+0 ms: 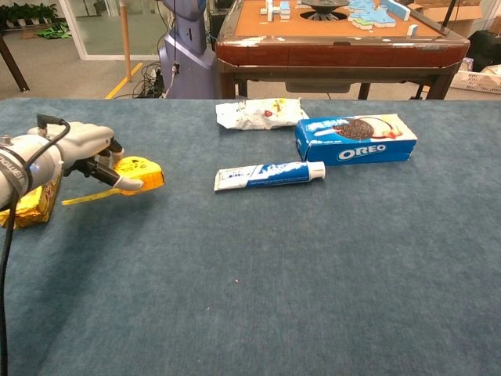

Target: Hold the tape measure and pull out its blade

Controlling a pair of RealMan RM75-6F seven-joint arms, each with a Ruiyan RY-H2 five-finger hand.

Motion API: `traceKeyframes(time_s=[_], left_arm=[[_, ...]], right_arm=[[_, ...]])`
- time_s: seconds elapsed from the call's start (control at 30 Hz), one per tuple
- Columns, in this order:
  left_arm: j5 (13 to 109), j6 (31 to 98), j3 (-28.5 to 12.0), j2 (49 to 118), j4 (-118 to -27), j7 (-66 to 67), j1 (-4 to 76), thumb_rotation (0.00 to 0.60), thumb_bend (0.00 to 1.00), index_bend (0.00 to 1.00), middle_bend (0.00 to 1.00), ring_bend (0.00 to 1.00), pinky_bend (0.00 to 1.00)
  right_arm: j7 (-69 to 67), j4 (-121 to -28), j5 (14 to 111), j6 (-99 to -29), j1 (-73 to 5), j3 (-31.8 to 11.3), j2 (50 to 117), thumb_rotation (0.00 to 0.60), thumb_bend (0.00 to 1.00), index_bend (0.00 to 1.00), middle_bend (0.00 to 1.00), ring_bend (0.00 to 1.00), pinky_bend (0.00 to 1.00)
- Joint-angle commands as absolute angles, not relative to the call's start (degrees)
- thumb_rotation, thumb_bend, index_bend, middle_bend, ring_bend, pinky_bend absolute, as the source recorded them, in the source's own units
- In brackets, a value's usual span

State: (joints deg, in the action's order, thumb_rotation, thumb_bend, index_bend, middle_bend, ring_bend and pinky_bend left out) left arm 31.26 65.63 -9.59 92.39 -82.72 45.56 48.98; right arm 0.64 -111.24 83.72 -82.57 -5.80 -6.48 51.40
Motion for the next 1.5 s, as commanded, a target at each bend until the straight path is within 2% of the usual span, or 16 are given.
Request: traceKeyframes(time_s=[0.03, 0.2, 0.37, 0.57, 0.8, 0.97, 1.17, 1.5], left_arm=[[35.22, 63.64, -11.68, 87.31, -89.21, 37.96, 46.08, 0.362, 0.17, 0.5, 0.52, 0.47, 0.62], [39.7, 63.53, -13.07, 82.3, -96.5, 32.24, 44.13, 0.363, 0.17, 0.5, 0.52, 0.48, 0.62], [41.28, 65.49, -13.67, 78.9, -102.91, 32.28, 43.62, 0.346, 0.17, 0.49, 0.52, 0.47, 0.62], [41.22, 67.63, -15.32, 76.55, -109.87, 31.16, 43.31, 0.339, 0.17, 0.5, 0.52, 0.48, 0.62], [43.15, 68.18, -15.53, 74.67, -115.33, 29.18, 42.86, 0.324, 0.17, 0.5, 0.52, 0.48, 0.62], [43.6, 69.56, -15.32, 74.64, -117.21, 29.82, 43.1, 0.312, 0.17, 0.5, 0.52, 0.47, 0.62], [43.64, 71.68, -14.76, 75.6, -118.32, 30.94, 43.3, 0.299, 0.17, 0.5, 0.52, 0.48, 0.63], [44.15, 72.88, -14.09, 77.69, -118.02, 31.63, 43.84, 0.297, 0.17, 0.5, 0.52, 0.48, 0.63]], right_arm=[[2.18, -112.68, 85.15, -81.26, -7.72, -7.28, 52.36, 0.6, 0.25, 0.32, 0.33, 0.16, 0.22], [5.32, -115.99, 86.54, -77.95, -12.24, -9.13, 55.27, 0.6, 0.25, 0.32, 0.29, 0.16, 0.22], [11.17, -119.16, 85.27, -74.05, -17.26, -11.18, 60.29, 0.6, 0.25, 0.33, 0.28, 0.16, 0.22], [18.99, -121.37, 79.74, -70.15, -23.68, -14.28, 67.98, 0.6, 0.25, 0.33, 0.28, 0.16, 0.22], [25.18, -120.46, 72.37, -69.04, -29.54, -17.39, 76.31, 0.6, 0.25, 0.32, 0.28, 0.16, 0.22], [27.68, -118.34, 68.21, -68.78, -33.37, -19.1, 81.59, 0.6, 0.25, 0.32, 0.26, 0.16, 0.22], [30.55, -115.61, 63.4, -68.93, -37.79, -20.87, 87.14, 0.6, 0.25, 0.24, 0.21, 0.13, 0.21], [32.24, -112.4, 58.12, -69.17, -42.72, -22.59, 92.04, 0.6, 0.25, 0.24, 0.21, 0.13, 0.21]])
